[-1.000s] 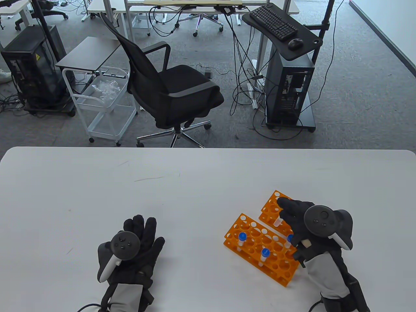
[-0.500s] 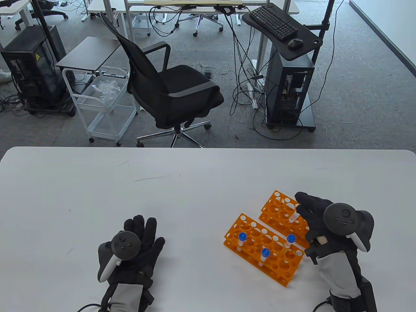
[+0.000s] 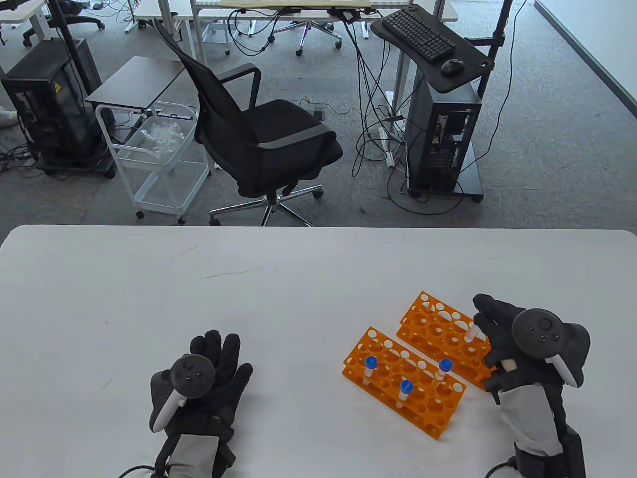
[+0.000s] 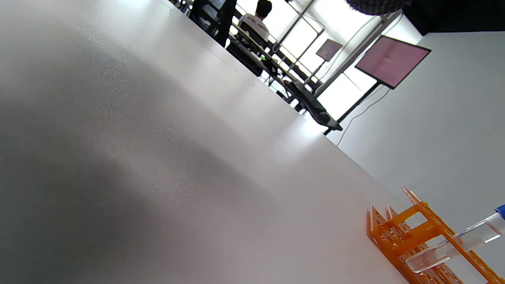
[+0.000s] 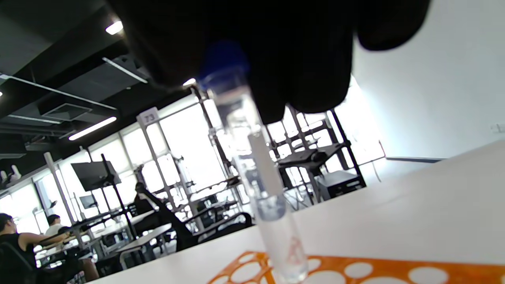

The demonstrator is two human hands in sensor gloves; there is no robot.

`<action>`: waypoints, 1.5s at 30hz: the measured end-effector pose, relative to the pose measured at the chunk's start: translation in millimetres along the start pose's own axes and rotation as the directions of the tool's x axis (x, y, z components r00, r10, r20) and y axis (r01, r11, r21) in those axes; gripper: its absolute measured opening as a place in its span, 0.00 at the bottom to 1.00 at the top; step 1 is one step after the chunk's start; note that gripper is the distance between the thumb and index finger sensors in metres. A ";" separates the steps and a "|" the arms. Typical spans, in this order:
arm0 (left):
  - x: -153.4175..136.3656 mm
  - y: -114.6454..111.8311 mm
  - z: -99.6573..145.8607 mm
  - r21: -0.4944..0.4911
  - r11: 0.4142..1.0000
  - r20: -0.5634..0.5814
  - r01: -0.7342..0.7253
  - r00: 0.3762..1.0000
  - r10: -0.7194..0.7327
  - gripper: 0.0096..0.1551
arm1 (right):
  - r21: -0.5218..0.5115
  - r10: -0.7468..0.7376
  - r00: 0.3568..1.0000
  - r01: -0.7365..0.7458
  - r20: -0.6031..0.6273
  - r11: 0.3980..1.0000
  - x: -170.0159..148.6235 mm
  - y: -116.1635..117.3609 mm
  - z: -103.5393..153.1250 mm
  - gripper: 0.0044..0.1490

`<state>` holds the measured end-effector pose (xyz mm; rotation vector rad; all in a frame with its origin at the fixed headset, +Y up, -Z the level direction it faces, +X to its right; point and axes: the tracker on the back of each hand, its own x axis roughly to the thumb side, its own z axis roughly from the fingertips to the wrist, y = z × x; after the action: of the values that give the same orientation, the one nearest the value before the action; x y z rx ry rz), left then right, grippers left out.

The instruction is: Transfer 4 test tubes between racks (Right hand only)

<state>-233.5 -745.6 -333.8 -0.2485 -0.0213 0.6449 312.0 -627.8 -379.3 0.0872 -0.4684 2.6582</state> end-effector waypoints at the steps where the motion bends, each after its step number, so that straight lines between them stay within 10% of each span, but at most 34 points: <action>1: 0.2 0.0 0.1 0.001 1.000 0.001 0.000 1.000 0.000 0.40 | 0.001 0.001 1.000 -0.001 -0.006 1.000 -1.6 0.3 -0.1 0.29; 45: 0.7 0.1 0.4 -0.003 1.000 -0.001 0.000 1.000 0.000 0.40 | 0.098 0.078 0.989 -0.066 -0.125 0.993 -36.4 24.3 -3.2 0.29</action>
<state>-233.1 -745.1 -333.4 -0.2515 -0.0209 0.6451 334.5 -662.2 -394.8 -0.0744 -0.3104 2.7350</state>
